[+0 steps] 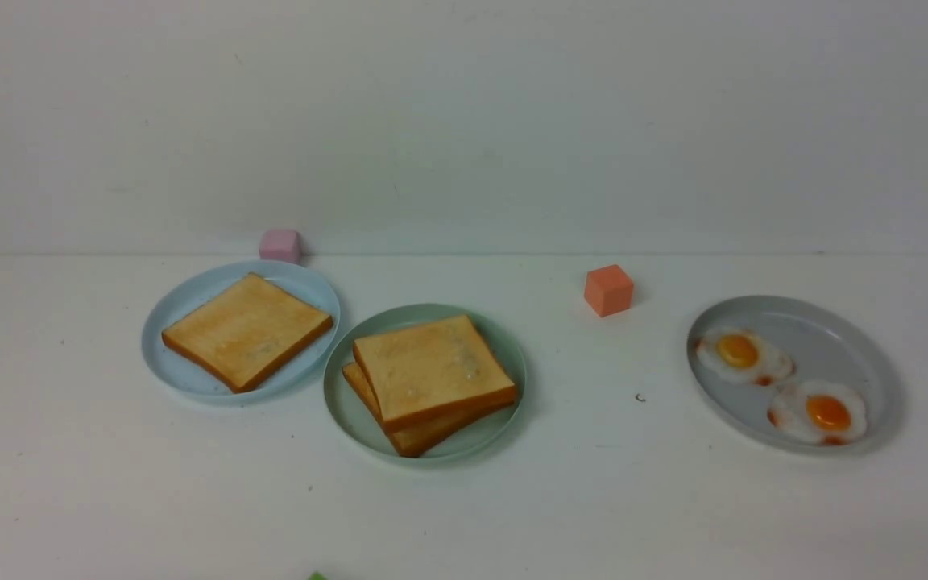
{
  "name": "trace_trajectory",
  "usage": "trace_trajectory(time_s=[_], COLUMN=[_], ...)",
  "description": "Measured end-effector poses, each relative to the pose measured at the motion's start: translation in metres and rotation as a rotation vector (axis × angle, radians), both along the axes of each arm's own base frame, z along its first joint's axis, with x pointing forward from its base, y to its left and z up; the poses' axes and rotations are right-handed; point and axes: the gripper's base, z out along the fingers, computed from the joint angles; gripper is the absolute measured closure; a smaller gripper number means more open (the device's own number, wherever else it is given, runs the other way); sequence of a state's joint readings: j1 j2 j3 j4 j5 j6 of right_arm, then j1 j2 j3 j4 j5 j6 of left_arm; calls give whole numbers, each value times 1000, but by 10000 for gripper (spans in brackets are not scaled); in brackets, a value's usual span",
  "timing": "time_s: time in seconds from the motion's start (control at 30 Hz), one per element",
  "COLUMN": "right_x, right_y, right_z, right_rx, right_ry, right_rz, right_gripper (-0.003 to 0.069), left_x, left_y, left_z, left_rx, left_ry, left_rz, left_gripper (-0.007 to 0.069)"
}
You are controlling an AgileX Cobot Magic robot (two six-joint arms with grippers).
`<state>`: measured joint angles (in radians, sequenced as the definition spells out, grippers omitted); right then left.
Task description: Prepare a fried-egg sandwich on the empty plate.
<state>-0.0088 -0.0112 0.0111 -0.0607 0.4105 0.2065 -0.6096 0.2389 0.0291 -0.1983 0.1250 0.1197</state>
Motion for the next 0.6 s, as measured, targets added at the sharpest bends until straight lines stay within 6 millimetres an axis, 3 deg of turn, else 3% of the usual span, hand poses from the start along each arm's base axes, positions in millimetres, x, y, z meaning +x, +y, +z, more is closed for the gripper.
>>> trace_trajectory(time_s=[0.6], right_x=[1], right_y=[3], right_z=[0], right_rx=[-48], right_ry=[-12], right_rz=[55], right_gripper=[659], left_x=[0], left_y=[0], left_z=[0], left_rx=[1], left_ry=[2], left_rz=[-1], left_gripper=[627])
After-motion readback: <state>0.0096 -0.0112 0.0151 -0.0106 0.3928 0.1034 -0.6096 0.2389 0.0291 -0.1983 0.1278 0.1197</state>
